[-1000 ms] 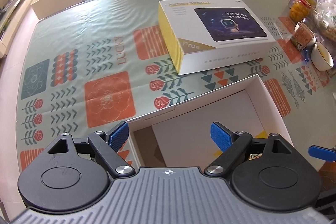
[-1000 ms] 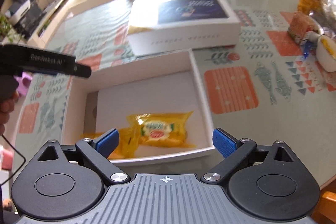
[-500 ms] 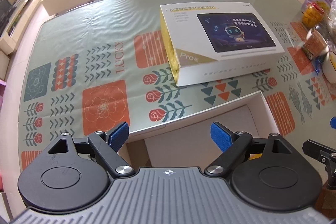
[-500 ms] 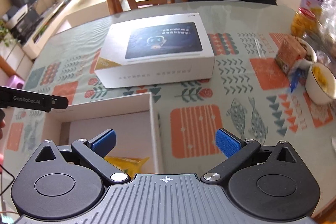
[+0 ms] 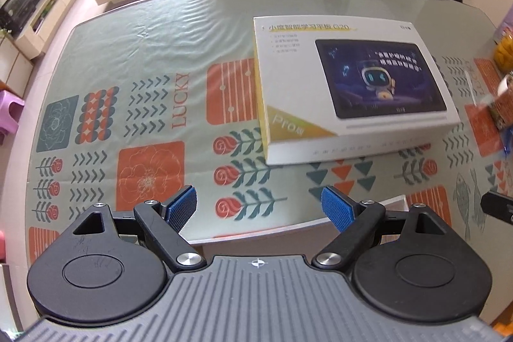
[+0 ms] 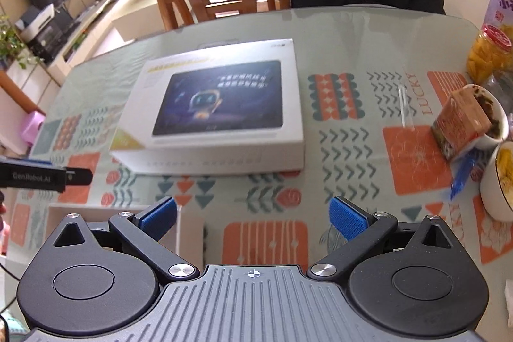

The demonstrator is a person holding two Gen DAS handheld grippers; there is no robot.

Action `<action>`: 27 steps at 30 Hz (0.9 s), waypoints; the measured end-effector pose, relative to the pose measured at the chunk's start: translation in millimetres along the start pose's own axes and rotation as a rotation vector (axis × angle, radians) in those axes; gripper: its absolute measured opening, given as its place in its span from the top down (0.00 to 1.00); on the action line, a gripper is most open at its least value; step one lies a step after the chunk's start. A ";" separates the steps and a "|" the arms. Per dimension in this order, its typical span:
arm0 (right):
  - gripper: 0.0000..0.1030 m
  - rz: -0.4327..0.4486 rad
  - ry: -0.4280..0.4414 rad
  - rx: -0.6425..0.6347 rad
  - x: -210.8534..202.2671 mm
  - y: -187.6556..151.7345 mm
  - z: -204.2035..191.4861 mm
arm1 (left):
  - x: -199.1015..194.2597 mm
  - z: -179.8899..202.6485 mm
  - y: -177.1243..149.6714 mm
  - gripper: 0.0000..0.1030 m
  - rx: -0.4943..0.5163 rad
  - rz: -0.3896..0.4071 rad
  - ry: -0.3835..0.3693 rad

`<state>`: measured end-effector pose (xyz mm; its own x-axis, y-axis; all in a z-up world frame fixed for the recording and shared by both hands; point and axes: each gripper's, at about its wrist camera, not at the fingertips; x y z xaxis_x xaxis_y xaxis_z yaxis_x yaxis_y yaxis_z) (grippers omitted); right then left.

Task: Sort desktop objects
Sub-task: 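Move both grippers toward the white tablet box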

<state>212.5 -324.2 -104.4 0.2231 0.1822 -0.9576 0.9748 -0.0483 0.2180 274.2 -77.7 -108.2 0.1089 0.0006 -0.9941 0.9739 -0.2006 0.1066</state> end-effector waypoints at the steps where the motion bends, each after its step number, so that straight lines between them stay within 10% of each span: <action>1: 0.00 -0.003 -0.002 -0.003 1.8 3.3 0.1 | 1.5 2.4 5.0 0.00 -0.001 -0.002 0.002; 27: 0.00 -0.074 -0.052 -0.083 48.8 88.7 1.7 | 35.5 15.8 87.7 0.00 -0.022 -0.066 0.027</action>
<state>309.9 -321.2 -132.1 0.1522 0.1314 -0.9796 0.9862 0.0458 0.1594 360.3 -110.7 -134.5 0.0498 0.0396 -0.9980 0.9831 -0.1779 0.0420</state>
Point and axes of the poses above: each gripper's, at about its wrist camera, not at the fingertips, and x roughly the way its jaws point, z to its right, y to its top, and after that the axes turned 15 degrees about -z, right-handed
